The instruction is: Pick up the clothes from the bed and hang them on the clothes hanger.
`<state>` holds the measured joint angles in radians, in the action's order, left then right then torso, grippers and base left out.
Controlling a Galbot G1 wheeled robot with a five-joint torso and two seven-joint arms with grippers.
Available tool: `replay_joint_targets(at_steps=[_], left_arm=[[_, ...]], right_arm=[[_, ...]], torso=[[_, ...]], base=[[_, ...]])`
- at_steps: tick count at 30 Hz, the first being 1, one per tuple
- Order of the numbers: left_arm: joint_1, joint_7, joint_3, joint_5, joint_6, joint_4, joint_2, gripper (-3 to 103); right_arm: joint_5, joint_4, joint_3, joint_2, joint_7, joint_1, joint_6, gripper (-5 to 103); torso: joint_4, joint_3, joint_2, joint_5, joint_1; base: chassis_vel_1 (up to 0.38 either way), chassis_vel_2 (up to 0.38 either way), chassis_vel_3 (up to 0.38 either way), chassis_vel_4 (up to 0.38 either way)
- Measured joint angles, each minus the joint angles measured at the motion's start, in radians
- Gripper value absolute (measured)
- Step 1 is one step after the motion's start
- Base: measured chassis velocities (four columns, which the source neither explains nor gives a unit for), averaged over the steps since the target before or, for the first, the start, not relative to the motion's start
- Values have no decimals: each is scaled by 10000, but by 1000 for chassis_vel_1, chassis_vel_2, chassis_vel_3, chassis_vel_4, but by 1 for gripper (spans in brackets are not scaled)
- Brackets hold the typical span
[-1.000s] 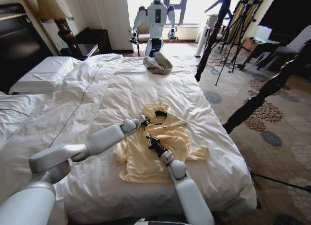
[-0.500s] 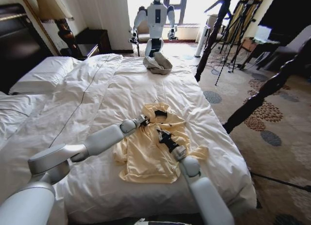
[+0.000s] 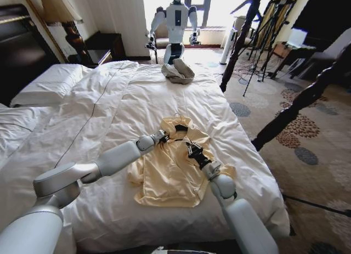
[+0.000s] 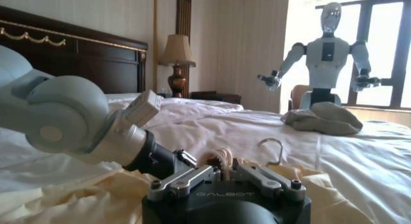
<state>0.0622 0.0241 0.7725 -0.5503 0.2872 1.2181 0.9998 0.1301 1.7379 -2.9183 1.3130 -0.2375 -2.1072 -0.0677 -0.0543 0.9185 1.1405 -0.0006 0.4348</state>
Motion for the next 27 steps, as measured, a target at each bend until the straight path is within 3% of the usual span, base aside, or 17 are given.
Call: replay_joint_targets(at_steps=[6, 7, 11, 13, 14, 20, 21, 22, 23, 25, 26, 27], left_arm=[[46, 52, -19, -21, 29, -1, 56, 23], [46, 52, -19, -21, 29, -1, 56, 23], [58, 46, -63, -33, 29, 3, 9, 23], [64, 44, -76, -33, 29, 9, 0, 23], [92, 35, -129, -34, 29, 38, -46, 23], [148, -8, -239, -35, 13, 80, -145, 23], [159, -11, -263, -35, 11, 83, -151, 23], [187, -13, -316, -32, 10, 89, -157, 23], [187, -13, -316, -32, 10, 89, -157, 23], [221, -12, -364, -27, 9, 116, -156, 23], [221, -12, -364, -27, 9, 116, -156, 23], [252, -11, -405, -19, 10, 128, -155, 23]], right_arm=[[-385, -957, 11, 627, -1973, -595, -629, 0], [-385, -957, 11, 627, -1973, -595, -629, 0], [-1137, -1286, 25, 1059, -3857, -849, -802, 0], [-1257, -1327, 25, 1077, -4034, -886, -787, 0], [-1595, -1388, 24, 1009, -4687, -1029, -555, 0], [-1692, -1317, 19, 542, -6072, -1267, -223, 1], [-1664, -1311, 19, 453, -6395, -1314, -199, 1], [-1533, -1307, 21, 300, -7286, -1444, -187, 5], [-1533, -1307, 21, 300, -7286, -1444, -187, 5], [-1316, -1259, 11, 252, -8420, -1646, -199, 13], [-1316, -1259, 11, 252, -8420, -1646, -199, 13], [-1269, -1238, 13, 268, -8889, -1756, -191, 13]], torso=[[2, 0, 0, 3, 1], [2, 0, 0, 3, 1], [-2, 0, 0, 0, -1], [-2, 0, 0, 3, -1], [-3, 0, 0, 1, 0], [-4, 1, 0, 1, 0], [-4, 1, 0, 2, 0], [-5, 1, 0, 1, 0], [-5, 1, 0, 1, 0], [-2, 1, 0, 3, 0], [-2, 1, 0, 3, 0], [-2, 1, -1, 1, 0]], base=[[0, 0, 0, 0], [0, 0, 0, 0], [0, 0, 0, 0], [0, 0, 0, 0], [0, 0, 0, 0], [0, 0, 0, 0], [0, 0, 0, 0], [0, 0, 0, 0], [0, 0, 0, 0], [0, 0, 0, 0], [0, 0, 0, 0], [0, 0, 0, 0]])
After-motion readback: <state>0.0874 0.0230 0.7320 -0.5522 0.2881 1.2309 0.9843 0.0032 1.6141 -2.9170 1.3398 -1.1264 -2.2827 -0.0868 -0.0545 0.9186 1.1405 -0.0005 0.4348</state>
